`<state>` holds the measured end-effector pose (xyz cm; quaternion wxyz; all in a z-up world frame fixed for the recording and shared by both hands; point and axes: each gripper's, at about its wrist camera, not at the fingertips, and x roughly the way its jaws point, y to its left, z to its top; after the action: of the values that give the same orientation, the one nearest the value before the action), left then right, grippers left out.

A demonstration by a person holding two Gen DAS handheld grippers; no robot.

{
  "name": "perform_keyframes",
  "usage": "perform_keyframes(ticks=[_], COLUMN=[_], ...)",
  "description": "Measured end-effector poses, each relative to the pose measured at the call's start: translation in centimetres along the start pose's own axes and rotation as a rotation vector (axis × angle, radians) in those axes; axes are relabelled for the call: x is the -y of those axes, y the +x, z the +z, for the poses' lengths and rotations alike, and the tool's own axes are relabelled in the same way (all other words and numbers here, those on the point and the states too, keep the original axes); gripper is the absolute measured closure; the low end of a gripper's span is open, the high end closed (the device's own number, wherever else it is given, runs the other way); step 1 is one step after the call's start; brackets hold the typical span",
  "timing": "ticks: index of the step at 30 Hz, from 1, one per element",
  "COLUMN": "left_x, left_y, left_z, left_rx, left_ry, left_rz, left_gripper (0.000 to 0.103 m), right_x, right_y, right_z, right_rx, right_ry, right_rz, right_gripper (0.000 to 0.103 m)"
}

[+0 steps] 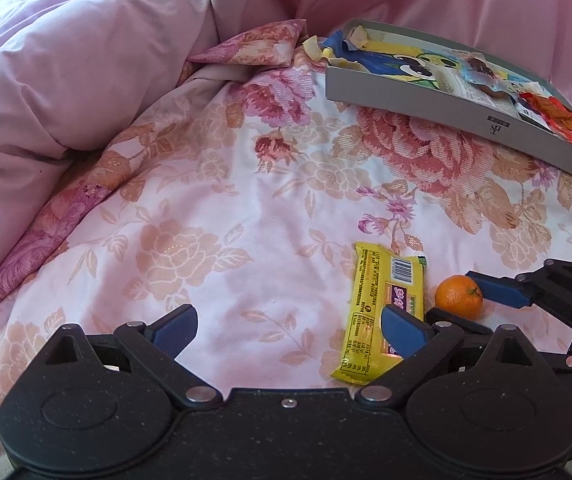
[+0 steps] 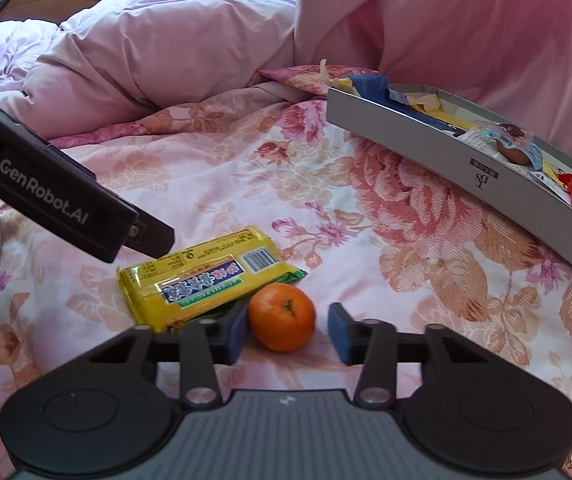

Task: Organize snacks
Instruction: 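Grasp the yellow candy bar with the left tool while the right tool grasps the mandarin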

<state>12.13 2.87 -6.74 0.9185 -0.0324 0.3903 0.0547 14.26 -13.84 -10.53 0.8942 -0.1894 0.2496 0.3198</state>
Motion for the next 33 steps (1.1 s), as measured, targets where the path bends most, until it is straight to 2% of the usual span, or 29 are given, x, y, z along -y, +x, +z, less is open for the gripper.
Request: perform_keyframes(ticks=[8, 15, 21, 26, 30, 33], left_x=[1.0, 4.0, 5.9, 5.4, 5.0, 5.0], left_y=[0.0, 0.4, 1.4, 2.3, 3.1, 3.4], left_z=[-0.2, -0.8, -1.5, -1.0, -0.5, -0.3], left_rx=[0.018, 0.032, 0.017, -0.008, -0.028, -0.031], left_ry=[0.075, 0.273, 0.421, 0.375, 0.332, 0.329], left_rz=[-0.039, -0.097, -0.099, -0.136, -0.155, -0.165], left_gripper=[0.006, 0.007, 0.019, 0.034, 0.035, 0.041], right_x=[0.4, 2.6, 3.1, 2.9, 3.0, 2.9], right_y=[-1.1, -2.9, -3.1, -3.0, -2.9, -2.9], right_z=[-0.3, -0.8, -0.9, -0.8, -0.8, -0.9], right_rx=[-0.032, -0.101, -0.114, -0.115, -0.114, -0.113], right_ry=[0.015, 0.062, 0.073, 0.069, 0.078, 0.076], right_rz=[-0.024, -0.067, -0.071, -0.072, -0.069, -0.067], right_gripper=[0.064, 0.064, 0.064, 0.063, 0.063, 0.063])
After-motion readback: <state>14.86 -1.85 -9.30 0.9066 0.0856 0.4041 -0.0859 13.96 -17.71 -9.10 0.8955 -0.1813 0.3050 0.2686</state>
